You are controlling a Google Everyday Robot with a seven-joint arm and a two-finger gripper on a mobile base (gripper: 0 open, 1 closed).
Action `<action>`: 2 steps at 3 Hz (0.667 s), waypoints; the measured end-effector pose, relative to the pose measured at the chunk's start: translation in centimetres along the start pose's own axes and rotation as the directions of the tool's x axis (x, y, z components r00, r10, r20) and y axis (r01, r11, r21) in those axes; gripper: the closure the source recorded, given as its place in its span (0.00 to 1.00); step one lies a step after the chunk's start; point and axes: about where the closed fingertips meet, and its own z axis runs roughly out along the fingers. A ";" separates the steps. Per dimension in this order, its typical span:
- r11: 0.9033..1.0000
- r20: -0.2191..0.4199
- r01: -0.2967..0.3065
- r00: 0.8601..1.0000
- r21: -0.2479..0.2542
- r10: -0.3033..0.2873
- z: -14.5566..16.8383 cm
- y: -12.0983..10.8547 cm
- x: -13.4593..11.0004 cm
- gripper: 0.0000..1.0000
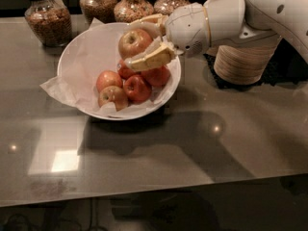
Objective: Pick apple from white bowl
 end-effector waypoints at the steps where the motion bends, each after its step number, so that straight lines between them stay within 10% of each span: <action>1: 0.999 0.085 -0.008 0.996 0.031 0.005 -1.7 0.7 -1.4 1.00; 2: 0.999 0.091 -0.009 0.996 0.035 0.006 -1.9 0.7 -1.6 1.00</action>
Offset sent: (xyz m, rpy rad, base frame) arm -0.0105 -0.0118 0.0132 0.0811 0.0031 -0.0009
